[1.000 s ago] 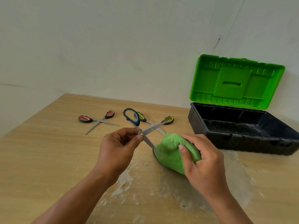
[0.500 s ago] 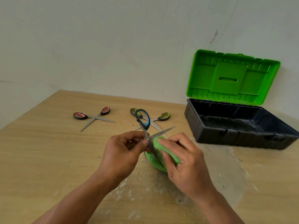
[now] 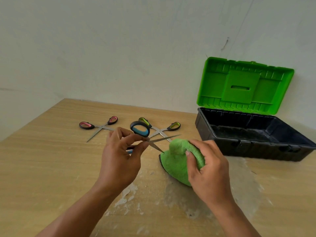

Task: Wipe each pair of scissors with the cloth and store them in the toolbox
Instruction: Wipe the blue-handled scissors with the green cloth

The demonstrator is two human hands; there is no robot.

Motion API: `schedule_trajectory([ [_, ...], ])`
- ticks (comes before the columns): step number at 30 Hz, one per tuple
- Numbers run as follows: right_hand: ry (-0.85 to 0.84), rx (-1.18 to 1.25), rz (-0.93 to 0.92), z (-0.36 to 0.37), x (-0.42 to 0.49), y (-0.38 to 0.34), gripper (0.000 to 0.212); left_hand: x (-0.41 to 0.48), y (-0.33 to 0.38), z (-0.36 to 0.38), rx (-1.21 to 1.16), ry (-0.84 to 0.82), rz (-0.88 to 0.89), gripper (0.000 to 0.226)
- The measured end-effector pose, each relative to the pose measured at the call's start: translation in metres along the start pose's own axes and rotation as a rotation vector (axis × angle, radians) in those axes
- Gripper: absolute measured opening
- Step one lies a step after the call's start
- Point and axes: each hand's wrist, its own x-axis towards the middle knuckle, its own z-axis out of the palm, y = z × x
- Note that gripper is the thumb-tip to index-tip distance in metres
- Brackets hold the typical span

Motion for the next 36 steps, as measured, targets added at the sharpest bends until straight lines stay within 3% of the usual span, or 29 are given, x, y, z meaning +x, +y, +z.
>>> schedule_trajectory([
  [3, 0.007, -0.019, 0.029, -0.001, 0.001, 0.003, 0.028, -0.001, -0.004, -0.001, 0.093, 0.075, 0.133, 0.024],
  [11, 0.046, -0.029, 0.07, -0.005, 0.003, 0.008, 0.026, -0.002, -0.001, -0.006, 0.279, 0.148, 0.427, 0.012],
  [21, 0.08, -0.027, 0.078, -0.006, 0.005, 0.013, 0.024, -0.002, -0.005, -0.006, 0.257, 0.003, 0.559, 0.021],
  [26, 0.076, -0.013, 0.095, -0.006, 0.005, 0.014, 0.024, -0.005, -0.002, -0.008, 0.064, -0.109, 0.504, 0.024],
  [36, 0.009, 0.139, 0.165, -0.009, 0.005, 0.016, 0.032, -0.008, 0.004, 0.002, -0.292, -0.223, -0.043, 0.031],
])
